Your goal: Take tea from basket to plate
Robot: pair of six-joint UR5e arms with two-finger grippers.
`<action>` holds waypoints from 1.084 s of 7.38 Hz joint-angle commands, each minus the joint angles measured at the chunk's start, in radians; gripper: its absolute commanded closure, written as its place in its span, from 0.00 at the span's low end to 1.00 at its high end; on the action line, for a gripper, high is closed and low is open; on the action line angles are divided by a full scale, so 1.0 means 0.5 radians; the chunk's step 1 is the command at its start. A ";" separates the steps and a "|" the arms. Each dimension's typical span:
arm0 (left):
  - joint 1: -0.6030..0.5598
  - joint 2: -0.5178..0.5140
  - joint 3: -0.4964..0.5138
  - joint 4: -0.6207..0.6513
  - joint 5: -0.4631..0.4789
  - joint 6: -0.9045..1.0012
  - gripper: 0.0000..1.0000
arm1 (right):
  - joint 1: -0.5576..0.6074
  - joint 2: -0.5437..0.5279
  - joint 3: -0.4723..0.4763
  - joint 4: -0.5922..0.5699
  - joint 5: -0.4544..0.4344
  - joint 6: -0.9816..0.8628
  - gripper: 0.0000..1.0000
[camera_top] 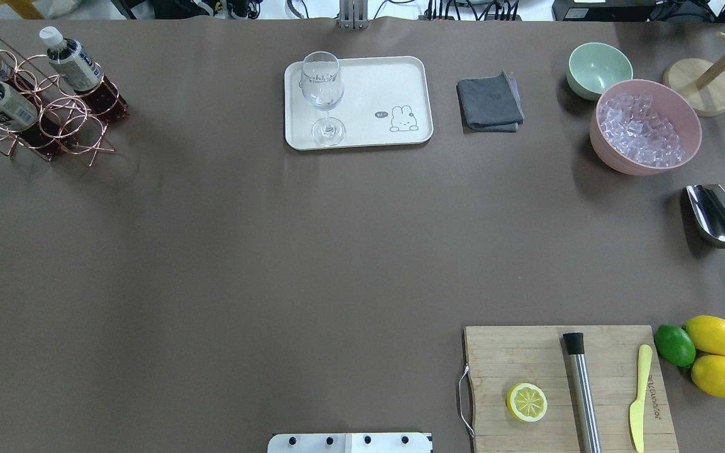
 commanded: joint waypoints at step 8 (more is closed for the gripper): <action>0.059 0.142 -0.157 0.008 -0.079 -0.009 0.25 | 0.000 0.003 0.019 0.000 0.003 0.003 0.00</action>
